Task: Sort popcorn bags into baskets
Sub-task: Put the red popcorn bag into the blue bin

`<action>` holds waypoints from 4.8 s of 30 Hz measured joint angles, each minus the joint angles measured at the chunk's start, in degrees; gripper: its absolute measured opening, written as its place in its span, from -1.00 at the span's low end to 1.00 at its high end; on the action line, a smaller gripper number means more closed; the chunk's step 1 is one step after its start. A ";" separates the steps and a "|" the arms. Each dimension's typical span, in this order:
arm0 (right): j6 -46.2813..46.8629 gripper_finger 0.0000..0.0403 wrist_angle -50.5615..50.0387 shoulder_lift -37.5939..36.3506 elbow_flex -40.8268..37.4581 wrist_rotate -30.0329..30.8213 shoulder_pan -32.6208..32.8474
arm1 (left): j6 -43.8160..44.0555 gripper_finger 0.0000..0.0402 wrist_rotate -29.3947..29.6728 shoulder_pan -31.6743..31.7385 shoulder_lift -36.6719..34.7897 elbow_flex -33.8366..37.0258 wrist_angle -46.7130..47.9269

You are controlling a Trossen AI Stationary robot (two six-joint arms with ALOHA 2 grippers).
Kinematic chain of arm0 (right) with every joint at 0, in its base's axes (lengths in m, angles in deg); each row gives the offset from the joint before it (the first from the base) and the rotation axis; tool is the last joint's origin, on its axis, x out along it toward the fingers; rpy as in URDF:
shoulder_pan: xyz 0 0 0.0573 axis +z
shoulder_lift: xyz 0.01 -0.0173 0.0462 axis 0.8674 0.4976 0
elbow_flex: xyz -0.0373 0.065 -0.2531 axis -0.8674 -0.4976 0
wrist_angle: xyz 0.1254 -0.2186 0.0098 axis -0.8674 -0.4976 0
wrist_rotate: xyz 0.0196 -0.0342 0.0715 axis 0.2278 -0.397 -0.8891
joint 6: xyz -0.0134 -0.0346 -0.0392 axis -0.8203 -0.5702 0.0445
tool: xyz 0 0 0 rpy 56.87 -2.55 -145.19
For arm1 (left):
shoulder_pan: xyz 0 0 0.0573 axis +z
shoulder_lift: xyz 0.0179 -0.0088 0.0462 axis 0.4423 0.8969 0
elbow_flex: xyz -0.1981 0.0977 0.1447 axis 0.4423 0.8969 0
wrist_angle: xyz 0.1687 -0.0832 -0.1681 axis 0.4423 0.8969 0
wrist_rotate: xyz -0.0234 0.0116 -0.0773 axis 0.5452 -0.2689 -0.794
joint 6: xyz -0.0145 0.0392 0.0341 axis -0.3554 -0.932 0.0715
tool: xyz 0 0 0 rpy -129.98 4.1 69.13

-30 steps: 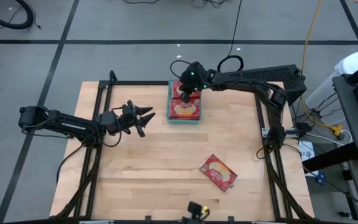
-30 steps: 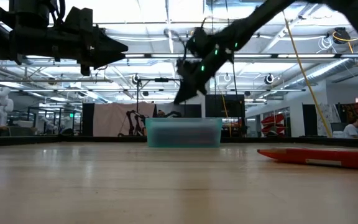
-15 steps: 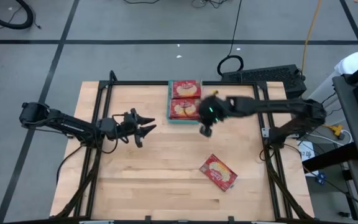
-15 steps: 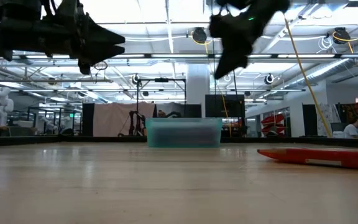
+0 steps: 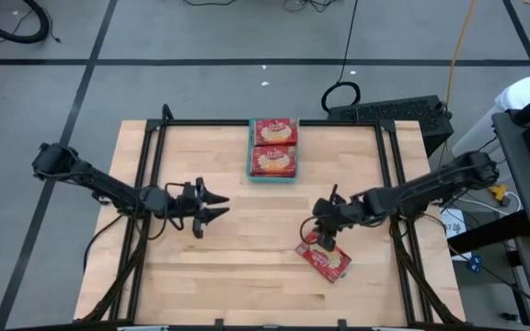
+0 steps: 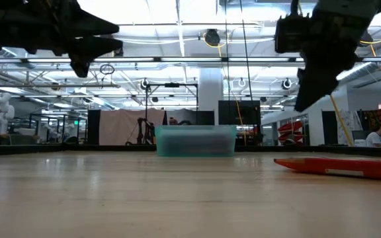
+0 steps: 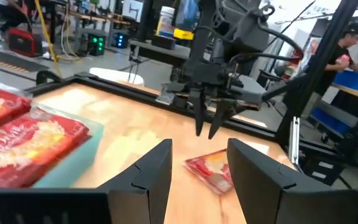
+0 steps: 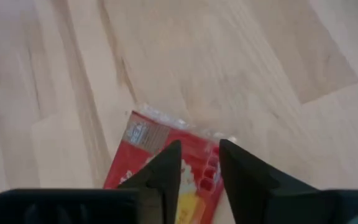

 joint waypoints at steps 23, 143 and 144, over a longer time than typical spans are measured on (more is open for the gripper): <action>-3.23 0.28 3.63 15.26 -0.62 -6.85 -1.75 | 4.82 -0.22 22.94 -17.97 26.28 -16.97 -1.31; -35.74 -0.88 6.39 15.54 21.28 0.34 -12.37 | 4.03 -0.04 16.55 4.09 27.38 -34.32 56.25; -35.34 -0.90 5.83 14.44 21.28 1.84 -12.55 | 6.06 0.03 17.96 3.95 27.11 -34.27 58.38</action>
